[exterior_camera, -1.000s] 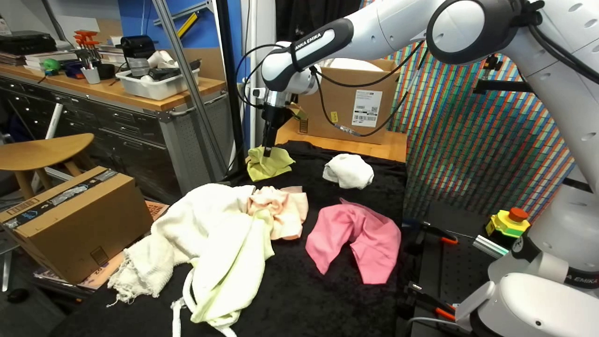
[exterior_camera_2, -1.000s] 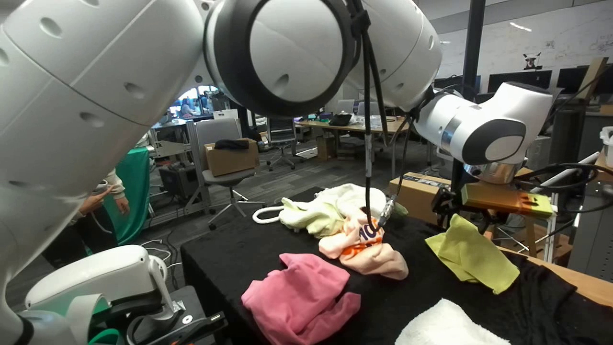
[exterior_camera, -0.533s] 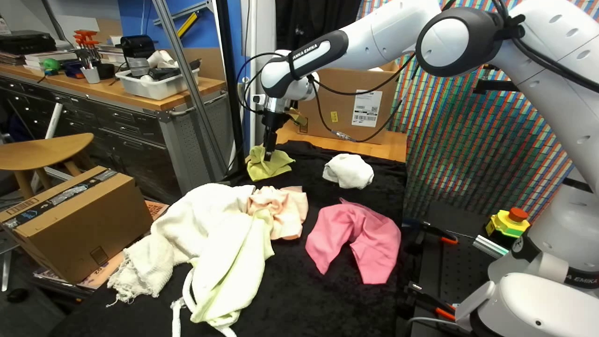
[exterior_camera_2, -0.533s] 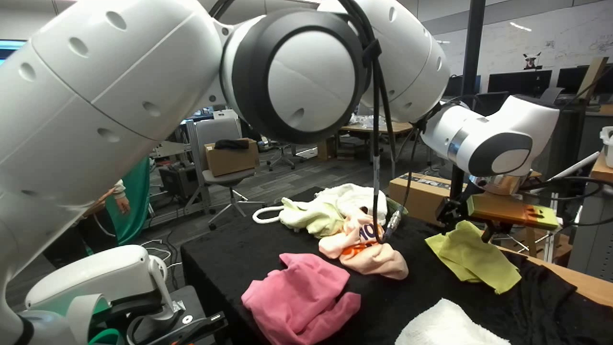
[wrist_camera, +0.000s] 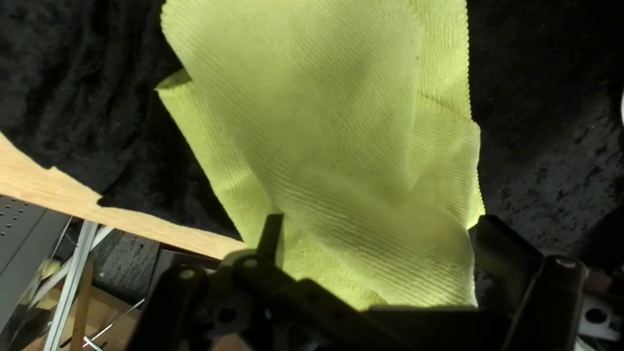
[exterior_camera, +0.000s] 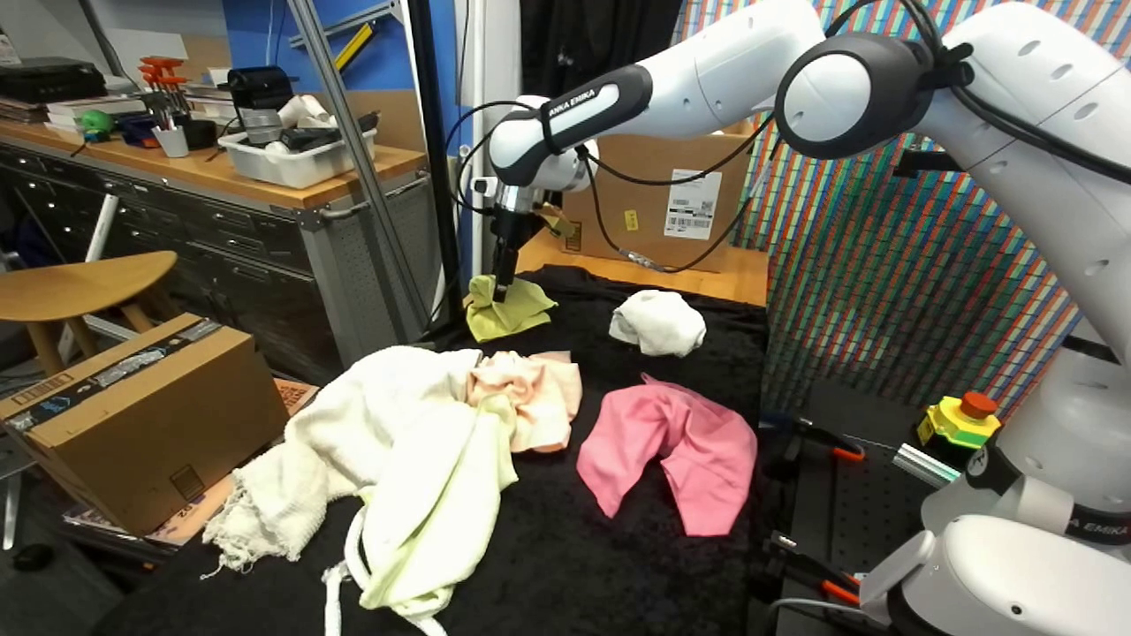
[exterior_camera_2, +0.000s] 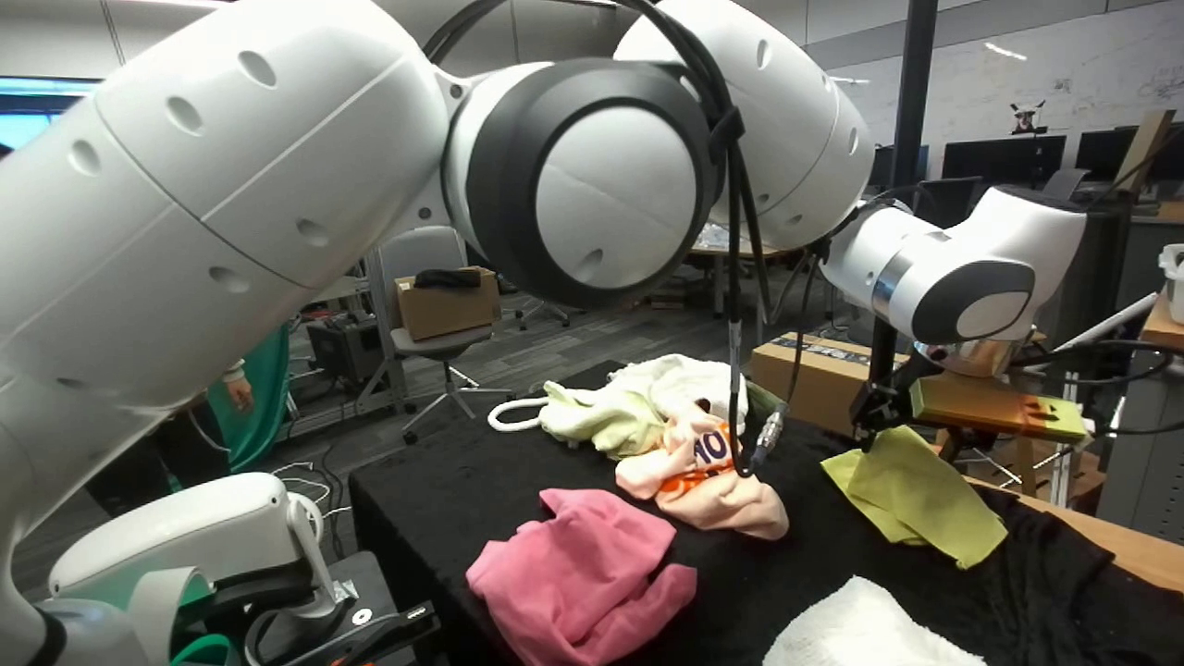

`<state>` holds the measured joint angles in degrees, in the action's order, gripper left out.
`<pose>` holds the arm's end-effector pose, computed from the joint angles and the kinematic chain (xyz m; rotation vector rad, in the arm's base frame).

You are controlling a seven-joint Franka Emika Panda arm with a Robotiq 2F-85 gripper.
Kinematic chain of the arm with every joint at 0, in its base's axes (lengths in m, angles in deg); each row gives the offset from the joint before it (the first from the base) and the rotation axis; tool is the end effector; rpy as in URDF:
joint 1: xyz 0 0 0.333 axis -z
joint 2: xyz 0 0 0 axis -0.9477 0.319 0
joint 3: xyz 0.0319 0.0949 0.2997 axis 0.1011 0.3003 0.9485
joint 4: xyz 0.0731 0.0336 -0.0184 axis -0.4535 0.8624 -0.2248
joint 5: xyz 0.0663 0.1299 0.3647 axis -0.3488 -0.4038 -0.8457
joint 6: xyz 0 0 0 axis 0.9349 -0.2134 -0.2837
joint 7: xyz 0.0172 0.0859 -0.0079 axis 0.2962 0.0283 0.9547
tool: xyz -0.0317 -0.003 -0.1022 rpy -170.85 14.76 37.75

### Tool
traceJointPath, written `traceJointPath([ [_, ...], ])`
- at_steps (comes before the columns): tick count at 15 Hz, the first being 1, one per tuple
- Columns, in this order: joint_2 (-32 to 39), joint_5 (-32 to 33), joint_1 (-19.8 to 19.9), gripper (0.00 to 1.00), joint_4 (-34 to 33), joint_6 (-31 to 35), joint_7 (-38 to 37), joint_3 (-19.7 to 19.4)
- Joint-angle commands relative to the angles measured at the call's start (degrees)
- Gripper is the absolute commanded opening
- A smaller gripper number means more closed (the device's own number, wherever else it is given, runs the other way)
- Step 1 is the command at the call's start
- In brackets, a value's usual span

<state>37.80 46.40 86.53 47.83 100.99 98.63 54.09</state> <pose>0.7675 -0.1149 0.2199 -2.7315 -1.0272 -0.2987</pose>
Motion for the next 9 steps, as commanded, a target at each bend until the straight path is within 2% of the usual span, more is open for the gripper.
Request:
traceJointPath([
  [1, 2.4, -0.4, -0.5, 1.0, -4.5, -0.9, -0.4, 0.2],
  [7, 3.7, -0.9, -0.4, 1.0, -4.9, -1.4, -0.5, 1.0],
  [8, 3.8, -1.0, -0.2, 0.77, -5.0, -1.5, -0.4, 1.1],
  [9, 4.0, -1.0, -0.2, 0.74, -5.1, -1.7, -0.3, 1.1],
])
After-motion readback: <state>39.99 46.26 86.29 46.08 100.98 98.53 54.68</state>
